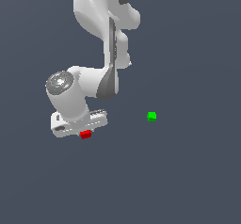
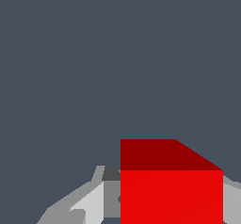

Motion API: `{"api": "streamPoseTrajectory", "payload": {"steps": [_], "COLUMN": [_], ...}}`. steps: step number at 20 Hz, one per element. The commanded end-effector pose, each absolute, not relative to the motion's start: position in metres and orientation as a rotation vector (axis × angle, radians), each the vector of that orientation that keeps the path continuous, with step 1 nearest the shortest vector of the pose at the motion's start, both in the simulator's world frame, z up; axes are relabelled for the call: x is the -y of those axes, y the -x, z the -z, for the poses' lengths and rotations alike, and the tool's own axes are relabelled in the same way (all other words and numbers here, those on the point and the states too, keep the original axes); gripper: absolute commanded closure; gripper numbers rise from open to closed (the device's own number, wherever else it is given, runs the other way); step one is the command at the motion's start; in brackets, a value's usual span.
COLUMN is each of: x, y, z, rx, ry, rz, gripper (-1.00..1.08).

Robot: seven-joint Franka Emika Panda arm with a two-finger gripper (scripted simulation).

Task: Stack the red cube on top of the green cube.

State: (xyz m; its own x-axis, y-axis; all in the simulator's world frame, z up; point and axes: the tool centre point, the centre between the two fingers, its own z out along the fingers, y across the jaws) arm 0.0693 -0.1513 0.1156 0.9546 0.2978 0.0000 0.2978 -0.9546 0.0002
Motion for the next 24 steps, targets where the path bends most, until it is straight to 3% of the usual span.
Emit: {"api": "streamPoseTrajectory", "payload": {"steps": [1, 9, 24], "x": [0.140, 0.080, -0.085], "y": [-0.065, -0.037, 0.034], "z": [-0.114, -0.104, -0.076], "rx": [-0.474, -0.475, -0.475], "ry": [-3.105, -3.105, -3.105], "rz": [-0.001, -0.001, -0.001], "gripper": [1.08, 1.08, 1.08]}}
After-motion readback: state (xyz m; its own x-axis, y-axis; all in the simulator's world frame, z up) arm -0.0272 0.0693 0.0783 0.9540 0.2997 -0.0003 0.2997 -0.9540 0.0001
